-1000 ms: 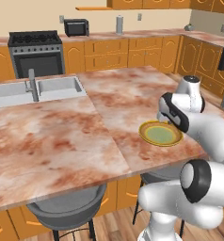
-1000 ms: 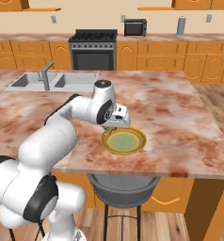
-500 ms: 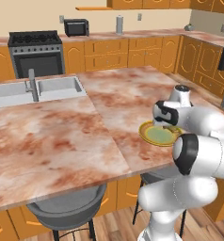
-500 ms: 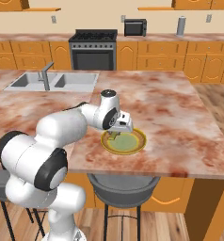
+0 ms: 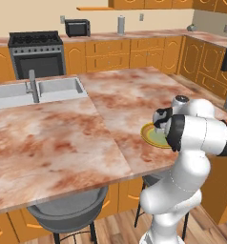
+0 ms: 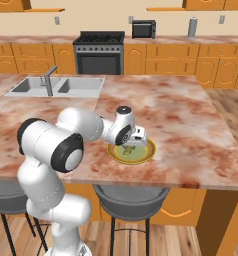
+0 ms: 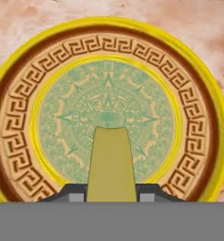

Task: Retrieve the butter from the fridge and place it on a plate on the dining table. Then retrieve the butter knife by the fridge and place it near the plate.

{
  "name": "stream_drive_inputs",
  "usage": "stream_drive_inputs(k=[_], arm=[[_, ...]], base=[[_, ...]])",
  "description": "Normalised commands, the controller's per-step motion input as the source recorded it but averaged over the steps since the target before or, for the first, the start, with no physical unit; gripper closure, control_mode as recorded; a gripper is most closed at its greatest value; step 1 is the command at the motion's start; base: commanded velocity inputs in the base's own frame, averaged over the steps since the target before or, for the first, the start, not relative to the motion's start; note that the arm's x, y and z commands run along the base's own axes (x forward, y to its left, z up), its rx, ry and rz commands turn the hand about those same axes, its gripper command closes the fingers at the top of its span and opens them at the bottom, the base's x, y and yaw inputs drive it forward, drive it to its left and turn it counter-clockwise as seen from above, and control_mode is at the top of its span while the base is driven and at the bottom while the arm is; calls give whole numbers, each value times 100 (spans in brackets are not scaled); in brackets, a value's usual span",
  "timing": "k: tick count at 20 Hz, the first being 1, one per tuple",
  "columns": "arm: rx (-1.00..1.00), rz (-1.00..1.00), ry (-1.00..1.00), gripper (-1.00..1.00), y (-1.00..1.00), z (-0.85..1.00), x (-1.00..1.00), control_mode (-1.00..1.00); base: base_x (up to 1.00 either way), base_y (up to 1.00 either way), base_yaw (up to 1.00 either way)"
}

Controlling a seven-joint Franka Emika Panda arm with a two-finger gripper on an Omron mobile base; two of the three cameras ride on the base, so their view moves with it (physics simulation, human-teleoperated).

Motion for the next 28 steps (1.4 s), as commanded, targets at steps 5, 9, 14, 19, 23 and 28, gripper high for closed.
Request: stream_drive_inputs(k=[5, 9, 14, 19, 23, 28], arm=[[0, 6, 0, 100, -14, -26, 37, -100], [0, 0, 0, 100, 0, -7, 19, -100], [0, 0, 3, 100, 0, -19, 3, -100], [0, 0, 4, 100, 14, -18, -2, -100], [0, 0, 1, -100, 31, -19, 0, -100], [0, 0, 0, -100, 16, -14, 0, -100]], base=[[0, 0, 0], [0, 0, 0], [0, 0, 0], [0, 0, 0], [0, 0, 0], [0, 0, 0]])
